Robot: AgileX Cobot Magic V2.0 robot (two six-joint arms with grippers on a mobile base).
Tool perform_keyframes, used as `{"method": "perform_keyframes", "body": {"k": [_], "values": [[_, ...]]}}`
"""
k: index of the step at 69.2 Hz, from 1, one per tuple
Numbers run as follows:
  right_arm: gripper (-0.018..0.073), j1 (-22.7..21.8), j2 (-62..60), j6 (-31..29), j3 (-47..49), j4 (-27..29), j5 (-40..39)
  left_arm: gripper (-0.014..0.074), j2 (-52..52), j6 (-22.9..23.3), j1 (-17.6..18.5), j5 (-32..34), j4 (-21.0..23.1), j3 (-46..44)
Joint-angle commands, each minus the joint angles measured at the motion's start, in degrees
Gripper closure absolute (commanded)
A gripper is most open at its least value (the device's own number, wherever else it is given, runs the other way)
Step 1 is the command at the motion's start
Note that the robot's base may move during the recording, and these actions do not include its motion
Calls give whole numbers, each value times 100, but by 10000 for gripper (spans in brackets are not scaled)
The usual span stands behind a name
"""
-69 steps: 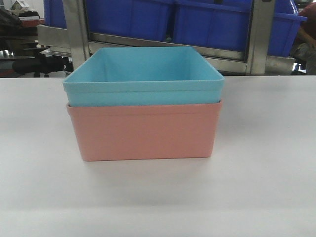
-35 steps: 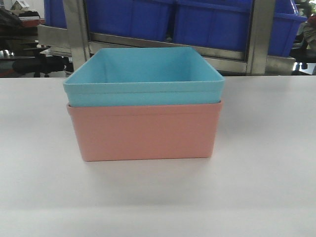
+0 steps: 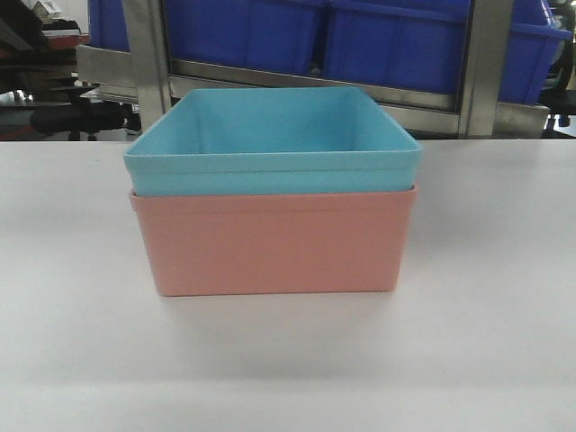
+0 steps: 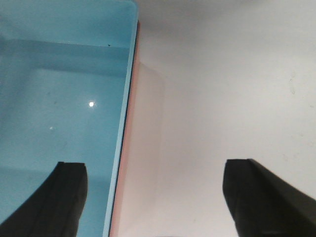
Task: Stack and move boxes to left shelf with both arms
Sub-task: 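Lower both grippers onto opposite walls of the stacked bins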
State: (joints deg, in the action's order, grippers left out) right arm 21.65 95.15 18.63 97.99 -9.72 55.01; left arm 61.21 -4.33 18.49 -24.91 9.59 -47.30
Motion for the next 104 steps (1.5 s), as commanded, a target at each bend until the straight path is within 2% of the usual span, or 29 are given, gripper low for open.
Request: {"method": "perform_keyframes", "body": {"k": [1,29,43,54,72,95,104], "values": [[-53,-15,-316,-122,184,-194,-368,75,141,-2,115,341,92,-413],[-53,-15,-316,-297,184,-222,-290,76,973,-2,115,-195,271,-1588],[-53,-15,-305,-297,184,-124,-299,76,1259,-2,115,-195,295,-1764],[-53,-15,-162,-353,184,158,-558,83,1637,-2,115,-145,338,-2003],[-53,-15,185,-447,184,310,-696,83,2437,-2,115,-160,365,-2825],[-53,-15,846,-552,184,526,-883,83,3774,90,115,-1307,355,-4255],[-53,-15,1072,-552,184,533,-896,83,4108,433,115,-1502,170,-4369]]}}
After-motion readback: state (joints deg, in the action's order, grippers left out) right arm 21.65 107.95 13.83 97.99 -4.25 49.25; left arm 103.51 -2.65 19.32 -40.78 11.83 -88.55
